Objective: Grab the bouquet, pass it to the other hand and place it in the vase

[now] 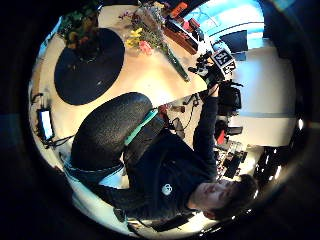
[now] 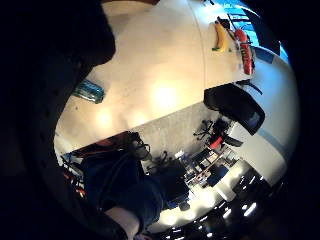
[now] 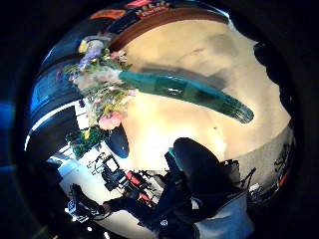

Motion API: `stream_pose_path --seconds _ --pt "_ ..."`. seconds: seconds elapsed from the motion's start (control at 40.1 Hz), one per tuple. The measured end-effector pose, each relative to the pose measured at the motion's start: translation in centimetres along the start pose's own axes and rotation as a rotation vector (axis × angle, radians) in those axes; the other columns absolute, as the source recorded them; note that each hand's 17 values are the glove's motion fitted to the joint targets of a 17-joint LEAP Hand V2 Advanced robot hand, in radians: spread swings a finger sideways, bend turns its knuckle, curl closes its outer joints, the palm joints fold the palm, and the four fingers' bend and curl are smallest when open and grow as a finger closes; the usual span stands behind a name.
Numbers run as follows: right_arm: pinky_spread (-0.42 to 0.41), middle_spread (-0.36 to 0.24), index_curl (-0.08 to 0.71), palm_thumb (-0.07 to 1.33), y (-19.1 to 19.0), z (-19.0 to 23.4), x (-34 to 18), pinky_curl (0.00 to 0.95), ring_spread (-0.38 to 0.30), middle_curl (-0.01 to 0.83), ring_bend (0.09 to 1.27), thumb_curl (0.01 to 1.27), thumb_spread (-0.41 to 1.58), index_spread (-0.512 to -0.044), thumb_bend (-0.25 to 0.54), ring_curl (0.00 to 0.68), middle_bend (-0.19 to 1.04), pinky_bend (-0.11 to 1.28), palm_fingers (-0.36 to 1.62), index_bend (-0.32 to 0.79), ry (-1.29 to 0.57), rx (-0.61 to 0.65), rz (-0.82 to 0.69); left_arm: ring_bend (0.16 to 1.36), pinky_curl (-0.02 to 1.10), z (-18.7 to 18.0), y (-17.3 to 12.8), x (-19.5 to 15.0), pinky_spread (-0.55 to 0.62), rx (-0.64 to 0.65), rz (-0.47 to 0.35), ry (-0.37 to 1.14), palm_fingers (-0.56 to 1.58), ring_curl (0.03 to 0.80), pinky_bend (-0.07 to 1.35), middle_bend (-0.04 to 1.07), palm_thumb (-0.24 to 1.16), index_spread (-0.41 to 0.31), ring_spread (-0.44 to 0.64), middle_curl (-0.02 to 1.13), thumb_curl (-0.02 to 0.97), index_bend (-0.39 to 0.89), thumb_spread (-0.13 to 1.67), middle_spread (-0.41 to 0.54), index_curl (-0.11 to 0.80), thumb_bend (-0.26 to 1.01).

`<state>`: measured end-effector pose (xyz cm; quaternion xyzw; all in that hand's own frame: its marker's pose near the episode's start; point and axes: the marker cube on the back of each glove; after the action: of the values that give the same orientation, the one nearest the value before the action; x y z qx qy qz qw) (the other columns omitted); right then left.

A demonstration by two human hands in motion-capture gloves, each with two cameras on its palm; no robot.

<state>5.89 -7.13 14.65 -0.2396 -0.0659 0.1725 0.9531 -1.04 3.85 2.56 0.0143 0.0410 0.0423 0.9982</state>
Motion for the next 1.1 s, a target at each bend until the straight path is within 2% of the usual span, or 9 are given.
stream_pose_path --seconds 0.075,0.25,0.524,0.599,0.674,0.774,0.873,0.973,1.098 --pt "0.085 -0.017 0.100 0.52 -1.2 1.8 0.2 0.361 -0.067 0.371 0.66 0.30 1.05 -0.216 -0.009 0.345 0.34 0.58 0.57 0.07 0.006 -0.076 0.028 0.54 0.31 0.2 0.2 -0.1 0.31 -0.010 -0.002 0.002 0.25 0.279 0.34 0.17 0.13 -0.035 0.21 0.28 0.264 0.16 1.06 0.151 0.325 -0.02" --pt "0.084 -0.034 0.113 0.53 -0.4 2.8 -0.6 0.361 -0.084 0.379 0.66 0.31 1.02 -0.214 -0.022 0.354 0.32 0.57 0.57 0.08 -0.001 0.262 0.026 0.54 0.32 1.0 0.1 -0.2 0.31 -0.028 -0.005 0.006 0.25 0.283 0.34 0.17 0.13 -0.035 0.21 0.28 0.271 0.16 1.06 0.151 0.332 -0.02" --pt "0.038 -0.048 0.125 0.56 0.5 5.9 -2.6 0.363 -0.099 0.389 0.63 0.34 1.00 -0.234 -0.018 0.353 0.32 0.58 0.60 0.09 0.103 0.279 0.059 0.55 0.33 1.4 0.5 -0.4 0.32 -0.043 -0.004 0.012 0.25 0.287 0.33 0.17 0.13 -0.035 0.21 0.29 0.279 0.16 1.06 0.151 0.339 -0.02" --pt "0.012 -0.081 0.128 0.59 0.8 6.2 -2.9 0.352 -0.129 0.403 0.63 0.34 0.99 -0.257 -0.012 0.353 0.36 0.54 0.66 0.09 0.076 0.299 0.074 0.55 0.33 1.9 0.4 -0.6 0.32 -0.050 -0.003 0.021 0.25 0.288 0.33 0.17 0.13 -0.035 0.21 0.29 0.281 0.16 1.06 0.152 0.340 -0.02" --pt "-0.020 -0.126 0.172 0.68 0.9 6.6 -3.3 0.331 -0.175 0.421 0.60 0.35 0.99 -0.293 0.016 0.345 0.40 0.47 0.82 0.19 0.038 0.303 0.095 0.54 0.33 2.2 0.5 -0.6 0.31 -0.067 -0.003 0.019 0.25 0.288 0.34 0.17 0.13 -0.035 0.21 0.30 0.283 0.16 1.06 0.151 0.341 -0.02" --pt "-0.208 -0.178 0.226 0.78 0.4 7.1 -4.1 0.322 -0.214 0.438 0.60 0.37 0.99 -0.277 0.049 0.352 0.42 0.47 1.15 0.23 -0.007 0.333 0.107 0.54 0.33 2.1 0.9 -0.3 0.31 -0.078 0.005 0.016 0.25 0.289 0.34 0.17 0.13 -0.035 0.21 0.30 0.284 0.16 1.06 0.151 0.342 -0.02" --pt "-0.267 -0.198 0.278 0.87 0.6 7.5 -4.7 0.363 -0.228 0.466 0.63 0.37 1.01 -0.269 0.078 0.400 0.42 0.50 1.23 0.23 0.024 0.371 0.112 0.54 0.34 1.8 1.4 -0.4 0.31 -0.070 0.003 0.005 0.25 0.290 0.34 0.17 0.13 -0.035 0.21 0.30 0.286 0.16 1.06 0.151 0.343 -0.02" --pt "-0.306 -0.211 0.309 0.92 -0.2 7.1 -5.0 0.391 -0.235 0.486 0.66 0.37 1.04 -0.264 0.085 0.428 0.43 0.57 1.31 0.20 -0.034 0.539 0.075 0.54 0.34 1.6 1.6 -0.6 0.31 -0.067 -0.005 -0.002 0.25 0.291 0.35 0.17 0.13 -0.035 0.21 0.30 0.287 0.16 1.06 0.151 0.340 -0.02" --pt "-0.273 -0.217 0.361 1.01 -0.8 6.1 -4.6 0.445 -0.230 0.530 0.71 0.39 1.04 -0.259 0.114 0.465 0.50 0.69 1.44 0.26 -0.108 0.749 0.084 0.54 0.34 1.9 1.0 -1.3 0.30 -0.078 -0.014 0.004 0.25 0.292 0.35 0.17 0.12 -0.035 0.21 0.31 0.287 0.16 1.06 0.151 0.339 -0.03"
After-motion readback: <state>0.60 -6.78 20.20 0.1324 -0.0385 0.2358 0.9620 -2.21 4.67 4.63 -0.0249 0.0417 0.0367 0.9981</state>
